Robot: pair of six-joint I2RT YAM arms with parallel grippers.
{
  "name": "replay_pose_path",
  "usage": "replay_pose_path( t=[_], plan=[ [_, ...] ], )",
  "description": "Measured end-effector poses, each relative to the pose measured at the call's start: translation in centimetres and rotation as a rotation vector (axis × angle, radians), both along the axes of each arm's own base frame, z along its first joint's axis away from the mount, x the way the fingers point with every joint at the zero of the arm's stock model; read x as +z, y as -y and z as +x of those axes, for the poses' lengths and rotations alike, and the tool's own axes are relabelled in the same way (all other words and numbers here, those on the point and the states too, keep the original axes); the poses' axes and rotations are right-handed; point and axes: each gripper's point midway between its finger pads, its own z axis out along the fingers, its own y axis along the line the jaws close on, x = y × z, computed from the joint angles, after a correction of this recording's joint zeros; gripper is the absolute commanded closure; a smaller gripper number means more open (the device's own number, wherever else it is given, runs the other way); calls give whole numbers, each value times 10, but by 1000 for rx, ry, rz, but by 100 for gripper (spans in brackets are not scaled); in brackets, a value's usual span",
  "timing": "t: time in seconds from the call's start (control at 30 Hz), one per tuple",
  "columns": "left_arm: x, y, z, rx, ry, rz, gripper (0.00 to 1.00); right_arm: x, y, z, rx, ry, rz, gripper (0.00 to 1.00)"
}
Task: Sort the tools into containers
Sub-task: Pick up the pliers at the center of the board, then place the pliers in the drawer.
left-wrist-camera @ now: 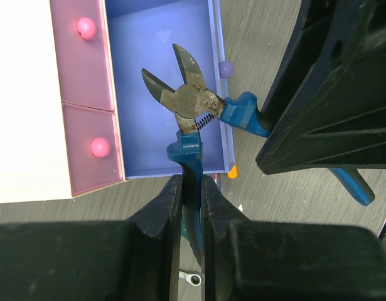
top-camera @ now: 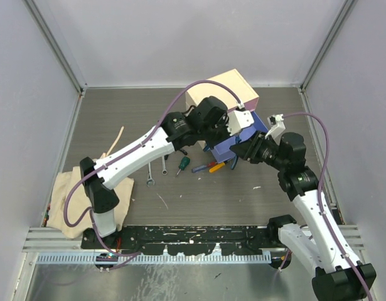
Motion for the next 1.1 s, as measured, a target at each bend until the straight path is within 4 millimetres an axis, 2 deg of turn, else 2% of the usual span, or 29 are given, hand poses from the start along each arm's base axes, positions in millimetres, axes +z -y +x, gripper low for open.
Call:
replay_pose_path(
  t=[0.17,0.27,0.3,0.47,0.53,0.67,0.8,0.97,1.1],
  plan=[
    [0,0,0,0,5,5,100,-2,-5,4,-10,-20,18,88],
    [0,-1,2,6,12,6,93,-1,-6,6,-21,-28,39,98],
    [1,-1,3,9,15,5,88,-1,-6,6,-26,-31,47,98],
    [5,2,6,18,28,-14,47,-1,-2,11,-71,-44,59,99],
    [12,6,7,22,39,-46,39,-9,2,15,-103,-72,45,99],
    [24,4,6,44,53,-98,35,-32,13,20,-177,-156,-4,99],
    [43,-16,4,90,85,-144,32,-41,25,23,-255,-239,-57,99],
    [58,-57,4,174,116,-192,31,-25,34,39,-327,-269,-85,99],
    [55,-94,16,268,119,-211,30,-18,37,51,-365,-278,-95,99]
  ],
)
